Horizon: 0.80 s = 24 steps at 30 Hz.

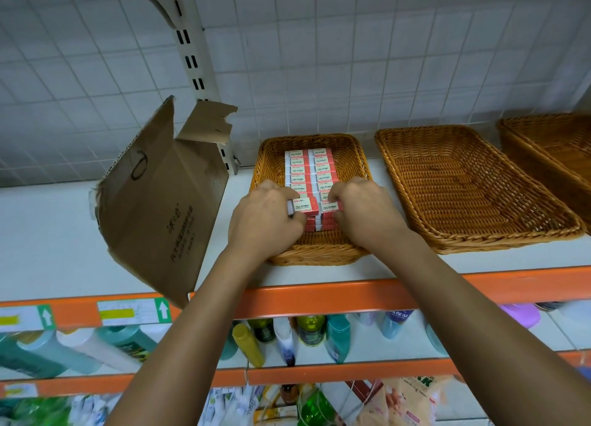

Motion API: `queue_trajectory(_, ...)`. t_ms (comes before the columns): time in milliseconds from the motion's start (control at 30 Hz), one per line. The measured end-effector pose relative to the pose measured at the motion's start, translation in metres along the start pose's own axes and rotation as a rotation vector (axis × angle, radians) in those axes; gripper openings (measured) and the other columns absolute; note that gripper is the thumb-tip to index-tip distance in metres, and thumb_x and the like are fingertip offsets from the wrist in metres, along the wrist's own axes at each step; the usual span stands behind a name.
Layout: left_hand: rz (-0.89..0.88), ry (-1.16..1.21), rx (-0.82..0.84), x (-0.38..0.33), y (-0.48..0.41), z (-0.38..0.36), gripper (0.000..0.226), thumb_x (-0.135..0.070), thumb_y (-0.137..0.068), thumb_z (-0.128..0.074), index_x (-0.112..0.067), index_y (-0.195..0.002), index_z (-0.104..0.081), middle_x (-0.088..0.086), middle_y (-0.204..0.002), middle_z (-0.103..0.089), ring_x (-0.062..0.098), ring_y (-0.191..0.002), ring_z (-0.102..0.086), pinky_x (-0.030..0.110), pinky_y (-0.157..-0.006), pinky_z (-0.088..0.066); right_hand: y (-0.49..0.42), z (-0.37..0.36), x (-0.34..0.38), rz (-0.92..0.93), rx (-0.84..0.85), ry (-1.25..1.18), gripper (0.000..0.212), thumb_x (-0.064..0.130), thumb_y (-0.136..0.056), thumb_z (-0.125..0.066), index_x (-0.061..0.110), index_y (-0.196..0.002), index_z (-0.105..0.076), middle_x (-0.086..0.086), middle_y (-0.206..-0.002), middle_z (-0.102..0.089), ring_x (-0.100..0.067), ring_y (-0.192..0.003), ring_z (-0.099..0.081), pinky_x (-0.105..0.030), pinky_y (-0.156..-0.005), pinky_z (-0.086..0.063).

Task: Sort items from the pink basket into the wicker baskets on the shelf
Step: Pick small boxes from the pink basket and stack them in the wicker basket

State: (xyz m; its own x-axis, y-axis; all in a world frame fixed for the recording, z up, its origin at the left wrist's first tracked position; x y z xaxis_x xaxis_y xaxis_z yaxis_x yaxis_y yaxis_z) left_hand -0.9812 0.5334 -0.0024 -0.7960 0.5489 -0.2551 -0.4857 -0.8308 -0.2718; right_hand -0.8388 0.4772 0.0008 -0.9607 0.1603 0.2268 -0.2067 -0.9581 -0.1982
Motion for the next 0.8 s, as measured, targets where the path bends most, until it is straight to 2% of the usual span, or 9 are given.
queue_trajectory(167, -0.011, -0.024, -0.035, -0.004, 0.001, 0.001, 0.029, -0.033, -0.087, -0.058, -0.028, -0.116, -0.06, 0.0, -0.113, -0.058, 0.022, -0.103, -0.055, 0.03, -0.077, -0.04, 0.001, -0.001, 0.0, -0.013, -0.017, 0.011, 0.028, 0.013, -0.091, -0.056, 0.013, -0.119, -0.06, -0.012, -0.116, -0.056, -0.03, -0.105, -0.056, -0.035, -0.083, -0.047)
queue_trajectory(300, -0.013, -0.008, -0.033, -0.002, -0.002, -0.003, 0.013, -0.028, -0.083, -0.066, -0.028, -0.093, -0.057, -0.003, -0.103, -0.059, 0.02, -0.094, -0.056, 0.029, -0.071, -0.039, 0.001, -0.002, -0.001, -0.019, -0.014, 0.01, 0.029, 0.013, -0.09, -0.055, 0.012, -0.118, -0.061, -0.012, -0.115, -0.056, -0.03, -0.105, -0.056, -0.036, -0.083, -0.048)
queue_trajectory(433, -0.098, 0.054, -0.021, 0.001, -0.002, -0.004, 0.01, -0.019, -0.083, -0.064, -0.028, -0.085, -0.067, -0.008, -0.087, -0.05, 0.01, -0.082, -0.05, 0.025, -0.067, -0.039, 0.002, -0.002, 0.0, -0.027, -0.015, 0.013, 0.029, 0.013, -0.09, -0.055, 0.013, -0.119, -0.061, -0.012, -0.115, -0.056, -0.03, -0.105, -0.056, -0.036, -0.084, -0.047)
queue_trajectory(533, -0.228, 0.122, 0.152, 0.003, -0.008, 0.001, 0.016, -0.016, -0.081, -0.066, -0.028, -0.087, -0.074, -0.012, -0.08, -0.063, 0.003, -0.074, -0.053, 0.025, -0.075, -0.049, 0.002, -0.001, 0.001, -0.03, -0.011, 0.012, 0.029, 0.013, -0.089, -0.056, 0.013, -0.118, -0.061, -0.012, -0.115, -0.056, -0.03, -0.105, -0.056, -0.036, -0.083, -0.047)
queue_trajectory(600, -0.296, 0.096, 0.299, 0.002, -0.012, 0.006, 0.019, -0.016, -0.081, -0.069, -0.027, -0.095, -0.076, -0.013, -0.087, -0.07, -0.003, -0.071, -0.054, 0.013, -0.078, -0.047, 0.002, -0.001, 0.001, -0.033, -0.015, 0.014, 0.029, 0.012, -0.089, -0.057, 0.013, -0.117, -0.061, -0.011, -0.114, -0.056, -0.03, -0.104, -0.056, -0.036, -0.082, -0.047)
queue_trajectory(667, -0.337, 0.041, 0.402, 0.001, -0.016, 0.01, 0.02, -0.02, -0.081, -0.072, -0.027, -0.1, -0.075, -0.016, -0.091, -0.069, -0.007, -0.07, -0.05, -0.001, -0.069, -0.034, 0.003, 0.0, 0.001, -0.039, -0.015, 0.008, 0.029, 0.013, -0.089, -0.057, 0.013, -0.118, -0.061, -0.011, -0.115, -0.055, -0.03, -0.104, -0.056, -0.036, -0.083, -0.047)
queue_trajectory(733, -0.359, -0.017, 0.46, 0.0, -0.019, 0.011, 0.023, -0.02, -0.081, -0.072, -0.027, -0.104, -0.074, -0.015, -0.098, -0.07, -0.005, -0.078, -0.052, -0.001, -0.064, -0.03, 0.003, 0.0, 0.002, -0.04, -0.005, 0.005, 0.032, 0.013, -0.088, -0.059, 0.013, -0.119, -0.06, -0.011, -0.116, -0.055, -0.03, -0.106, -0.055, -0.036, -0.084, -0.047)
queue_trajectory(800, -0.37, -0.049, 0.489, 0.0, -0.022, 0.009, 0.027, -0.016, -0.081, -0.072, -0.027, -0.105, -0.073, -0.012, -0.103, -0.07, -0.001, -0.087, -0.057, 0.005, -0.069, -0.035, 0.004, 0.001, 0.002, -0.036, 0.004, 0.003, 0.035, 0.014, -0.086, -0.061, 0.013, -0.121, -0.059, -0.011, -0.118, -0.054, -0.03, -0.107, -0.054, -0.036, -0.085, -0.047)
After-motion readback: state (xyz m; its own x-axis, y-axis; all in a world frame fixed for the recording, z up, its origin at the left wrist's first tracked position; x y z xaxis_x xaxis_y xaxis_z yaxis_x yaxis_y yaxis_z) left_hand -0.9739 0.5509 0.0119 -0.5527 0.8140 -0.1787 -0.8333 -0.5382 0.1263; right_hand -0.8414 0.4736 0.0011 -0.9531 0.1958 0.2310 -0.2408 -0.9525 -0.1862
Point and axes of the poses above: each hand's wrist, its own y-axis away from the middle knuckle, its own z-axis out of the back of the hand, x = y × z, the point moved 1 cm from there along -y, towards the middle knuckle
